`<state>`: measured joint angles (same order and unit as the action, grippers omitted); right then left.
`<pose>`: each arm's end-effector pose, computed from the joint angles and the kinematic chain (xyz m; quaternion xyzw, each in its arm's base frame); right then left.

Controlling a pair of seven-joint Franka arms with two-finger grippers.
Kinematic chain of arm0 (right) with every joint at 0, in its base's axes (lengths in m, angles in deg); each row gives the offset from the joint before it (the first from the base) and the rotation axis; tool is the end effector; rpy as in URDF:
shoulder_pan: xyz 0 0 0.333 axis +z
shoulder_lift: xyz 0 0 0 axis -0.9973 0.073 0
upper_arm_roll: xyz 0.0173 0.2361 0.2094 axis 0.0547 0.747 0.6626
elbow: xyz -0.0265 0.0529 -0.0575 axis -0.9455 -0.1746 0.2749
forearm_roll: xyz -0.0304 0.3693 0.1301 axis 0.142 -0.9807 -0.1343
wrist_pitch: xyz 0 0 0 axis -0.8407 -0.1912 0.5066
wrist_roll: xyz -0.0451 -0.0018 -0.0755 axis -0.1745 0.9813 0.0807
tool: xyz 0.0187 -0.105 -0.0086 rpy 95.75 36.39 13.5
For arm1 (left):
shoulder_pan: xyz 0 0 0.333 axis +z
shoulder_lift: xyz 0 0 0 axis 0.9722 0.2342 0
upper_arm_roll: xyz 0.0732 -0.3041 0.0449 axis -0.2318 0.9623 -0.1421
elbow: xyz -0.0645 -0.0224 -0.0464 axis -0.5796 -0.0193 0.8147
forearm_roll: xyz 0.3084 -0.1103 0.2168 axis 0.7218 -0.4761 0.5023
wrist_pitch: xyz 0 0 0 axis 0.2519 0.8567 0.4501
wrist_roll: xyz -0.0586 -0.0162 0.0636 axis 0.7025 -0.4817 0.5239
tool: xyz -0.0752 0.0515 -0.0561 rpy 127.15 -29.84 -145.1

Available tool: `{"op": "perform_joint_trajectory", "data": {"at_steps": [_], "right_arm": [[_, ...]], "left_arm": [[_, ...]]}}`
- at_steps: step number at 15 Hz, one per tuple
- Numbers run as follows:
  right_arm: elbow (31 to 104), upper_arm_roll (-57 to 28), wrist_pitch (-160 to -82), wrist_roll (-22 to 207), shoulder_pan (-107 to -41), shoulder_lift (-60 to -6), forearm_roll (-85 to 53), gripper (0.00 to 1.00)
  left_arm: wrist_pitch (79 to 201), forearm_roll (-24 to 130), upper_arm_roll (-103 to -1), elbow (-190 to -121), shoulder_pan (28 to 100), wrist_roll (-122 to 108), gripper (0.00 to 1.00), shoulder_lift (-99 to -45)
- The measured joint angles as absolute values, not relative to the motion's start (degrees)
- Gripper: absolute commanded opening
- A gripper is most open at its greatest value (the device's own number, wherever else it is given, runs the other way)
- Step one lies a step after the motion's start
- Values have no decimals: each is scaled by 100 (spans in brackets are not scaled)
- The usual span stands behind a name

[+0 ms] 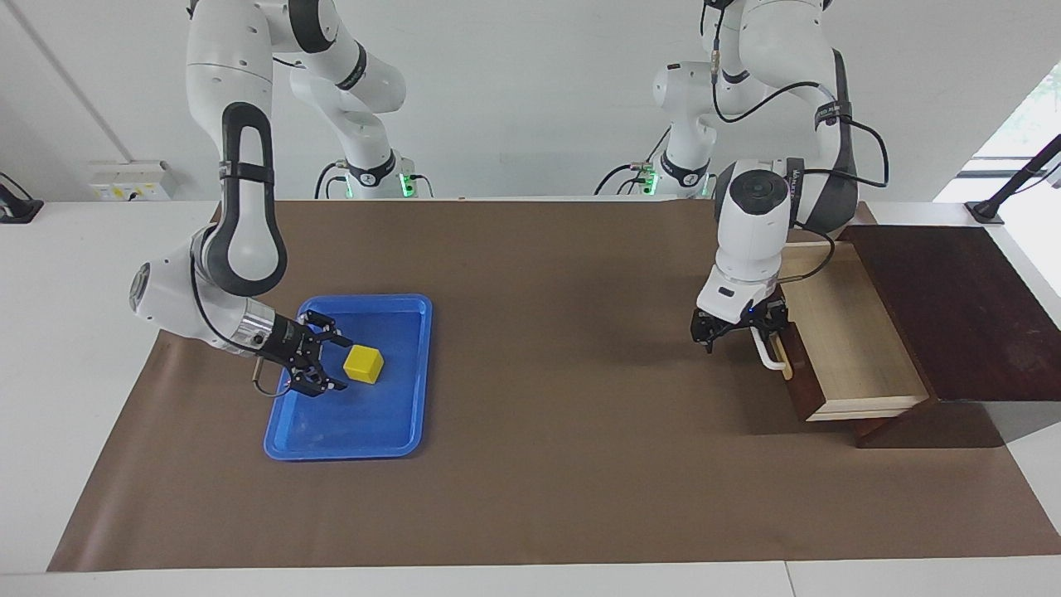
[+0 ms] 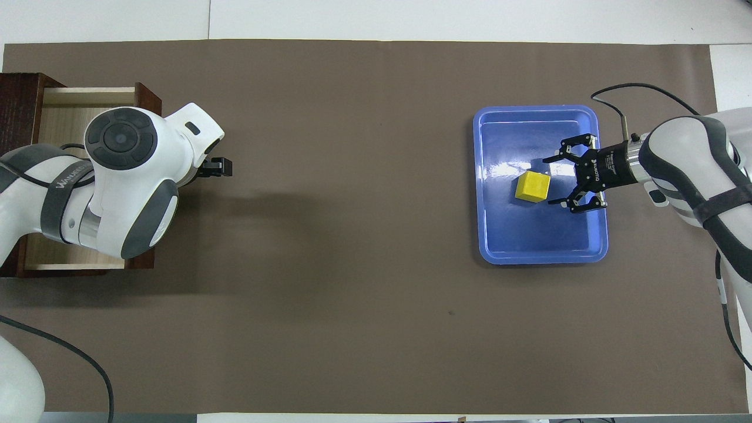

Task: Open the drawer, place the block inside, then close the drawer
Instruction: 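Close the right gripper on the yellow block while the left gripper releases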

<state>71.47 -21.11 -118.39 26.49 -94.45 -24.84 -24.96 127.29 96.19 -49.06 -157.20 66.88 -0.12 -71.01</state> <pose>0.6110 -0.0496 0.2854 -0.6828 0.6594 0.2377 0.2061 0.5849 -0.1527 0.3934 -0.9919 0.0310 -0.0680 0.1029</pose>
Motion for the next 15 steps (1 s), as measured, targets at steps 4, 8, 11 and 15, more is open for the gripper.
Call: {"op": "perform_joint_trajectory", "data": {"at_steps": [4,8,11,15], "right_arm": [[7236,-2094,-11829,2649,-9439,-2485,-2681,92],[7383,-2069,-11830,2649,-9434,-2490,-2703,92],[7398,-2067,-11836,2649,-9428,-2511,-2703,91],[7409,-2067,-11851,2660,-9427,-2542,-2703,80]], "left_arm": [[12041,9593,-4900,-15127,6685,0,100,-7093],[10890,9040,-4900,-13996,6641,212,100,-6986],[10329,8550,-4893,-13390,6596,1080,100,-6955],[10147,7900,-4877,-13128,6546,3177,100,-6966]]}}
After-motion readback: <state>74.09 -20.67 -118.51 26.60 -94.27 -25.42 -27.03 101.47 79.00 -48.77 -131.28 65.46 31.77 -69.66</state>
